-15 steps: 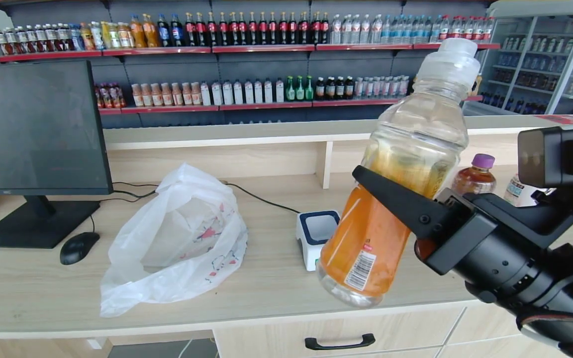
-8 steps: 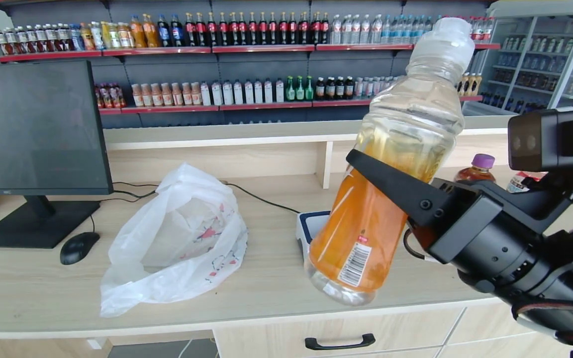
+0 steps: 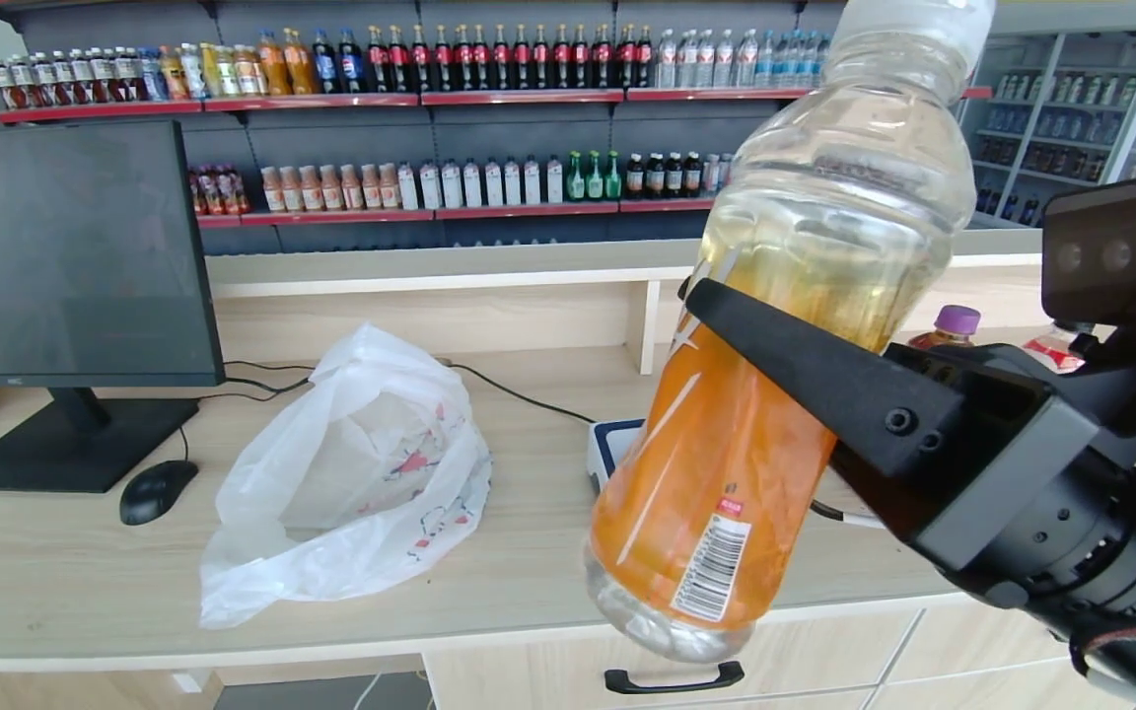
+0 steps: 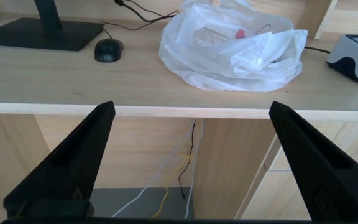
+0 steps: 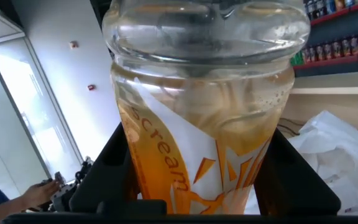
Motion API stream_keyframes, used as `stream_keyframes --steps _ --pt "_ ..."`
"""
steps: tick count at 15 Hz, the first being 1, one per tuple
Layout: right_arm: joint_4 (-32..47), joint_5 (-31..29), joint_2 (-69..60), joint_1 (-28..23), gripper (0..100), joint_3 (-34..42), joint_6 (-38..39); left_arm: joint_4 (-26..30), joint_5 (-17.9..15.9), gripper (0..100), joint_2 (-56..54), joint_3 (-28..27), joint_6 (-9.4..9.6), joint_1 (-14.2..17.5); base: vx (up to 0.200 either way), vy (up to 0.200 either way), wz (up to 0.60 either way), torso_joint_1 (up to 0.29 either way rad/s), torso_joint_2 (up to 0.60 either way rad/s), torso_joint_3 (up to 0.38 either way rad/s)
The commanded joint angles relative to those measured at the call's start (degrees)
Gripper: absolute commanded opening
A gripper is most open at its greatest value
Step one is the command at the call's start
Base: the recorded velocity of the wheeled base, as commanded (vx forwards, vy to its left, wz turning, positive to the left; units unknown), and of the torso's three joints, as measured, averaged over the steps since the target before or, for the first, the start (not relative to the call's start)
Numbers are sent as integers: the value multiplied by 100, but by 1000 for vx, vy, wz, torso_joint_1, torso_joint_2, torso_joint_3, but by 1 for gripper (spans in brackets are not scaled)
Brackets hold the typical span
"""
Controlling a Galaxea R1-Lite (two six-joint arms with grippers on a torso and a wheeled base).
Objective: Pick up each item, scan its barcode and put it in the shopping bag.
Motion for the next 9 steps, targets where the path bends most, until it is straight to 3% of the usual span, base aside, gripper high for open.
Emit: stream_keyframes --steps 1,9 --pt "-3 -3 -47 34 0 -3 -6 -5 0 100 -2 0 0 0 0 0 0 0 0 0" --pt "-3 -3 -74 34 0 -3 11 4 0 100 -2 0 0 0 0 0 0 0 0 0"
